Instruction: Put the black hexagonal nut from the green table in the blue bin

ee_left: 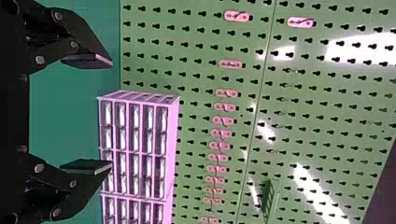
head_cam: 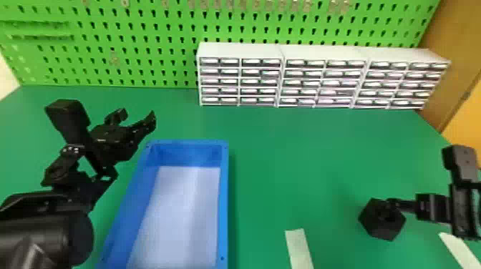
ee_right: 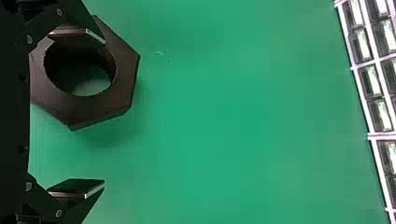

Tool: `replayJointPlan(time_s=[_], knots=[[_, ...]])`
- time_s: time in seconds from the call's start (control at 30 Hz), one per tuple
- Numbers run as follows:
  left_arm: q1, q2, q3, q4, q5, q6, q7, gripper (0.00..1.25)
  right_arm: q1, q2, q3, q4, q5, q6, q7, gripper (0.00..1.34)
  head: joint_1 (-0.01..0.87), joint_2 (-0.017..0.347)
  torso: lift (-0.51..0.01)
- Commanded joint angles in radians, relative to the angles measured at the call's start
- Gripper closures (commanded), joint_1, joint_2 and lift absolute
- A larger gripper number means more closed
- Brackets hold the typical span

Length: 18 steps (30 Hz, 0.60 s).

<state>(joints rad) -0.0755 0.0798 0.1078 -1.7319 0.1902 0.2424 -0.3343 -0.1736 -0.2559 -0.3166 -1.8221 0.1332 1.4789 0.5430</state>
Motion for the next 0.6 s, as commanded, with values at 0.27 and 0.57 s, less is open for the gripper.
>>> replayJointPlan(time_s=[0.27, 0.57], knots=[[0.000, 0.000, 0.000, 0.000, 0.000, 0.000, 0.000, 0.49, 0.000, -0.002, 0.005, 0.000, 0.034, 0.037, 0.000, 0.23, 0.691, 0.009, -0.097], [-0.001, 0.000, 0.000, 0.000, 0.000, 0.000, 0.000, 0.49, -0.003, -0.003, 0.007, 0.001, 0.052, 0.043, 0.000, 0.23, 0.691, 0.009, -0.097]])
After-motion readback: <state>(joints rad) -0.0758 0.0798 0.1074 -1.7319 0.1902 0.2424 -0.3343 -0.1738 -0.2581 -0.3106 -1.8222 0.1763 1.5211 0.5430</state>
